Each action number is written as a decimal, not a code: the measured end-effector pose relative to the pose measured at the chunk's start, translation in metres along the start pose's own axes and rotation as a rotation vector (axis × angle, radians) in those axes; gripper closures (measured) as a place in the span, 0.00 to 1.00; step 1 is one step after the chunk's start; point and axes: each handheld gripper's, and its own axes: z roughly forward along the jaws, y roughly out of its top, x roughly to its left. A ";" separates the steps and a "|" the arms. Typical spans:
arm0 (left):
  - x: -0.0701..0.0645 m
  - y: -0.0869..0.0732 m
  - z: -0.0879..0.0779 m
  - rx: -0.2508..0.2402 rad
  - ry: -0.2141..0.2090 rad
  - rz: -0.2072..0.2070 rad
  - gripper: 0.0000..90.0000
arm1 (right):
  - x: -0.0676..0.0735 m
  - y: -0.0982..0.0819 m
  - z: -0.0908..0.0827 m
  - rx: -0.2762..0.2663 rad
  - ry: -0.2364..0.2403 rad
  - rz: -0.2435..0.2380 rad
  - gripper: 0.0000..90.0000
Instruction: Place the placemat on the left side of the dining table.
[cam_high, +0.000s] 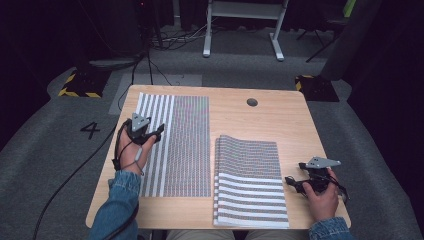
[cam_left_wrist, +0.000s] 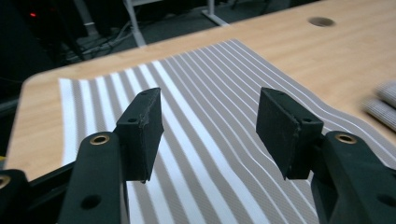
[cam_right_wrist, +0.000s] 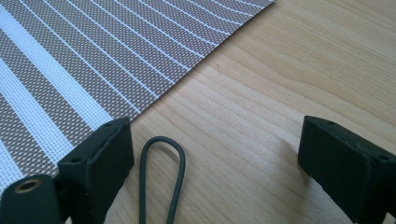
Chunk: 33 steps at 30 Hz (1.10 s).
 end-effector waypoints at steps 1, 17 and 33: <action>-0.005 -0.004 -0.006 0.001 -0.003 -0.002 0.46 | 0.000 0.000 0.000 0.000 0.000 0.000 0.12; -0.040 -0.058 -0.068 0.082 0.005 -0.057 0.41 | 0.000 0.000 0.000 0.000 0.004 -0.004 0.12; -0.010 -0.113 -0.097 0.247 0.165 -0.179 0.36 | 0.000 0.001 0.002 0.000 0.015 -0.009 0.11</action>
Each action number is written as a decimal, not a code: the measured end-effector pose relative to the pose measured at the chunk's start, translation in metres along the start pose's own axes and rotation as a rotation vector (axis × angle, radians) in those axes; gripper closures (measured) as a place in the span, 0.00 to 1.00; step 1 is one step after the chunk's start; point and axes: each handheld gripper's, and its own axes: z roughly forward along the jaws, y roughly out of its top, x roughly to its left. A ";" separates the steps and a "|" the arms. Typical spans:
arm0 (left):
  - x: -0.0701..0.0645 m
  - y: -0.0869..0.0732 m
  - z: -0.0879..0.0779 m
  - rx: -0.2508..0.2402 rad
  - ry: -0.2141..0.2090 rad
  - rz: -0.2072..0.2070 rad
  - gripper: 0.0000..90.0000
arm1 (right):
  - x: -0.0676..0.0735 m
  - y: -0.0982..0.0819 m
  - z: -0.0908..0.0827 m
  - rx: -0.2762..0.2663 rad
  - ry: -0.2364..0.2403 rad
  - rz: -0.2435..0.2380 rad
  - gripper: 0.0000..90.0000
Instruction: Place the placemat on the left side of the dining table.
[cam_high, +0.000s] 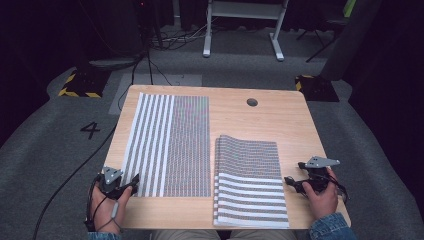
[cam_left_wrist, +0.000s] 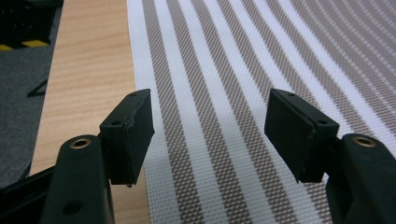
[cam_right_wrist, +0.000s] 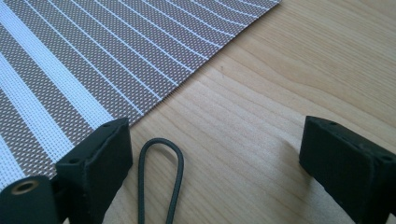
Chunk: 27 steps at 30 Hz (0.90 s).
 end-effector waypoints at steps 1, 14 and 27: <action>0.000 -0.001 0.002 0.009 0.002 0.000 0.35 | 0.000 0.000 0.000 0.001 0.000 -0.002 0.11; 0.000 -0.002 0.009 0.070 0.026 -0.029 0.29 | 0.000 0.000 0.000 0.001 -0.001 -0.004 0.11; -0.005 0.004 0.013 0.041 -0.021 0.012 0.66 | 0.001 0.000 0.000 0.002 -0.003 -0.005 0.11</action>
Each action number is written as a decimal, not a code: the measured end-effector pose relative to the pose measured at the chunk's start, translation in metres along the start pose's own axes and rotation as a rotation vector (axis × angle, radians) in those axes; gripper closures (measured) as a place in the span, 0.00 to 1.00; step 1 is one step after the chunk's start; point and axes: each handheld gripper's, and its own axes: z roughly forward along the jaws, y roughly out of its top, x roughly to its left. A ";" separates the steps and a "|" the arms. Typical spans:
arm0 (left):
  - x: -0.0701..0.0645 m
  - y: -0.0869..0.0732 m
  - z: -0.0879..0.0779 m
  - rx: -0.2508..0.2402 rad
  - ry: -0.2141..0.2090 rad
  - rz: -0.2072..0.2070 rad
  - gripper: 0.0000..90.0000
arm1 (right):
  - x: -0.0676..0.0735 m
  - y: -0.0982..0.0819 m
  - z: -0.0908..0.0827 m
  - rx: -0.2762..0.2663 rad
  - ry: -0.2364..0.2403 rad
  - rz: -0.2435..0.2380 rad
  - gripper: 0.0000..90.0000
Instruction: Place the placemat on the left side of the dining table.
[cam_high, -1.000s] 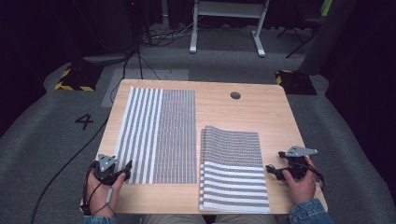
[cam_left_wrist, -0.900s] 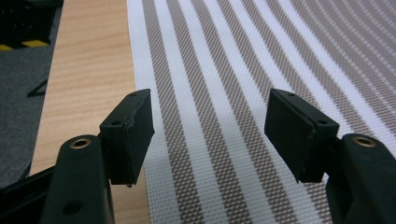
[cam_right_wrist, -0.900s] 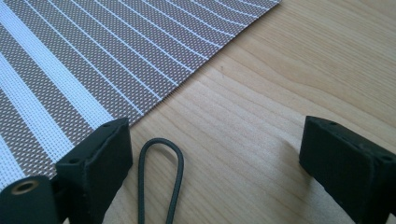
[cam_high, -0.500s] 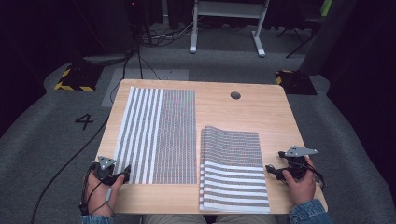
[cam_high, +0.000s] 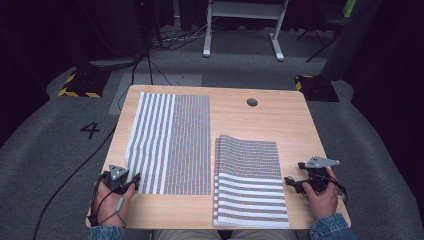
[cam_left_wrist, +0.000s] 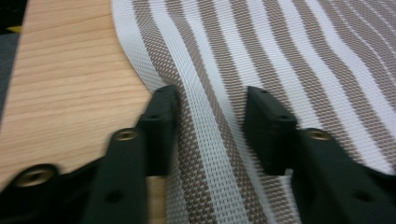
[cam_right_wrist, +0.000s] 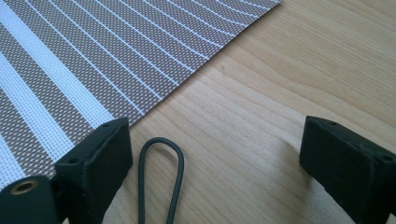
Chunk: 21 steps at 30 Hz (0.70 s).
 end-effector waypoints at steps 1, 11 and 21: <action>-0.001 0.000 0.001 -0.006 -0.017 0.004 0.73 | 0.000 0.000 0.000 0.000 0.000 0.000 0.11; 0.018 -0.003 -0.014 -0.041 0.034 -0.062 0.94 | 0.001 0.000 0.000 -0.002 0.011 -0.005 0.11; 0.022 -0.022 -0.035 0.038 0.074 -0.125 0.78 | 0.001 0.000 0.000 -0.004 0.011 -0.005 0.11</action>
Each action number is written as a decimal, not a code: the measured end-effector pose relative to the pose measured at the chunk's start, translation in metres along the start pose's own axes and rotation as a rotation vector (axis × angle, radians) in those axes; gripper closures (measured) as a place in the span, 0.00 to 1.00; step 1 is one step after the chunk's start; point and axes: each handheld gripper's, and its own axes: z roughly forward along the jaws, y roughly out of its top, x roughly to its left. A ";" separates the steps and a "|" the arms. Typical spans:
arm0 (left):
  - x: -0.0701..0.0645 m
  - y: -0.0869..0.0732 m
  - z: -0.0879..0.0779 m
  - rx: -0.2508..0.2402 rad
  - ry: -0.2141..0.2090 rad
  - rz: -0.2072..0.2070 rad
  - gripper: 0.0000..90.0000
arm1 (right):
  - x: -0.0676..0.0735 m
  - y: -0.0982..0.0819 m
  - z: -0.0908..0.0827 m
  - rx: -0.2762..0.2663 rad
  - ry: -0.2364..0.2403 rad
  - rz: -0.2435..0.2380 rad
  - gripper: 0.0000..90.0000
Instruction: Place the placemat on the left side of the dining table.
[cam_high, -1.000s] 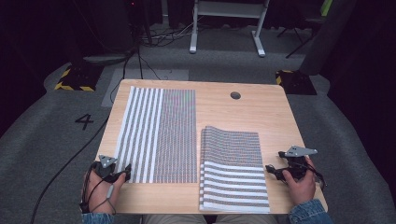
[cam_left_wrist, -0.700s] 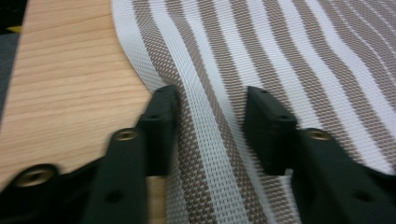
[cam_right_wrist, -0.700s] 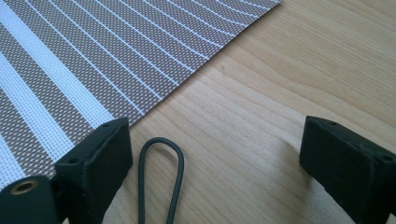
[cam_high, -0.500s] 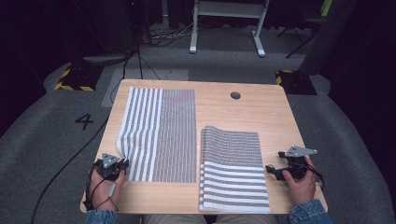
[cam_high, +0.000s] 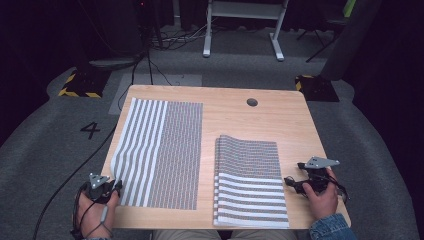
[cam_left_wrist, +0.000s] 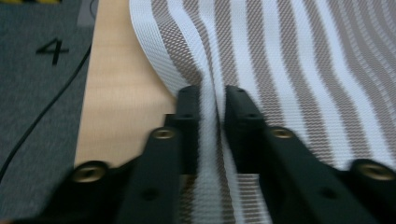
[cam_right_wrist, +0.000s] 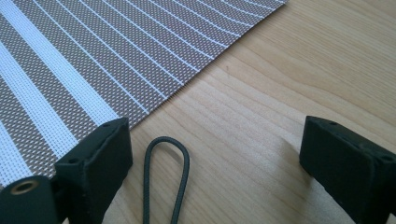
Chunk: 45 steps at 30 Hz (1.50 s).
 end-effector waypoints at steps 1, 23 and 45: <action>-0.003 -0.001 -0.001 0.005 0.022 0.007 0.64 | 0.000 0.000 0.000 0.000 0.000 0.000 0.11; -0.098 0.027 0.047 -0.006 -0.162 0.228 0.34 | 0.000 0.000 0.000 0.000 0.000 0.000 0.11; -0.085 0.055 0.073 -0.013 -0.123 0.182 0.35 | -0.001 0.001 0.001 0.004 0.002 -0.004 0.10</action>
